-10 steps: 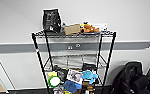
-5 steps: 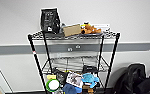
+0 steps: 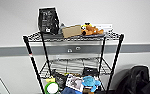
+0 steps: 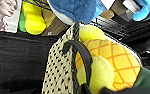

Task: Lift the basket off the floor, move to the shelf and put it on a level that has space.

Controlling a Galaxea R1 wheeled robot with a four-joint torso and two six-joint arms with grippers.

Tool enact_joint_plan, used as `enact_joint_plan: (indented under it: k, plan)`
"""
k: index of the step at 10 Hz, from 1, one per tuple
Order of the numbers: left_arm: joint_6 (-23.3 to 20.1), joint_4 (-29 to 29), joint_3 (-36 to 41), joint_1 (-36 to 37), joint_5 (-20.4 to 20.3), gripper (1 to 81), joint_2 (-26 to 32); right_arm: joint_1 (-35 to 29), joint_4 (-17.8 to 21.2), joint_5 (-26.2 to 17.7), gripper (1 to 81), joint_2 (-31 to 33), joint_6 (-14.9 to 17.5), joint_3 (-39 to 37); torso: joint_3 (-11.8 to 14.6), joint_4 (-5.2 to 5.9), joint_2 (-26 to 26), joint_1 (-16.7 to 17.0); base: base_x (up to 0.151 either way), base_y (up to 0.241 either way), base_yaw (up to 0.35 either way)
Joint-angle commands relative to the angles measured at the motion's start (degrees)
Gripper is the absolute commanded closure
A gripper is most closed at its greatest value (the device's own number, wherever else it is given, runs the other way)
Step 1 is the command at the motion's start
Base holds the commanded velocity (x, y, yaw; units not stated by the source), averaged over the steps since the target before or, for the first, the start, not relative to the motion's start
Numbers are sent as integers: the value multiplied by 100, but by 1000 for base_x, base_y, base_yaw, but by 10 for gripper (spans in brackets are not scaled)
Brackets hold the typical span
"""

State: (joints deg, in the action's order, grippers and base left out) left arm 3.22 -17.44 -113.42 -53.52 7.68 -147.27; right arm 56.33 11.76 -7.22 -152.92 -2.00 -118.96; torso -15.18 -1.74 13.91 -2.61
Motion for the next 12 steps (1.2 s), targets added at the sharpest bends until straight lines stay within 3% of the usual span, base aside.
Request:
enact_joint_plan:
  k: [1, 3, 7, 12]
  plan:
    - [21, -57, 232, 803, 76, 811, 119, -732, 28, -157, 811, 83, 51, 207, 0, 0, 0, 0, 106, 0, 0]
    - [21, -48, 233, 786, 76, 811, 119, -715, 28, -157, 811, 83, 51, 207, 0, 0, 0, -5, 92, 0, 0]
    - [21, -48, 302, 785, 93, 811, 162, -697, 28, -157, 811, 188, 50, 434, 0, 0, -2, -5, 0, 0, 0]
    - [12, -22, 1953, 820, -98, 811, 1049, -908, 36, -96, 811, 1172, 7, 2253, 0, 0, 0, 0, 0, 0, 0]
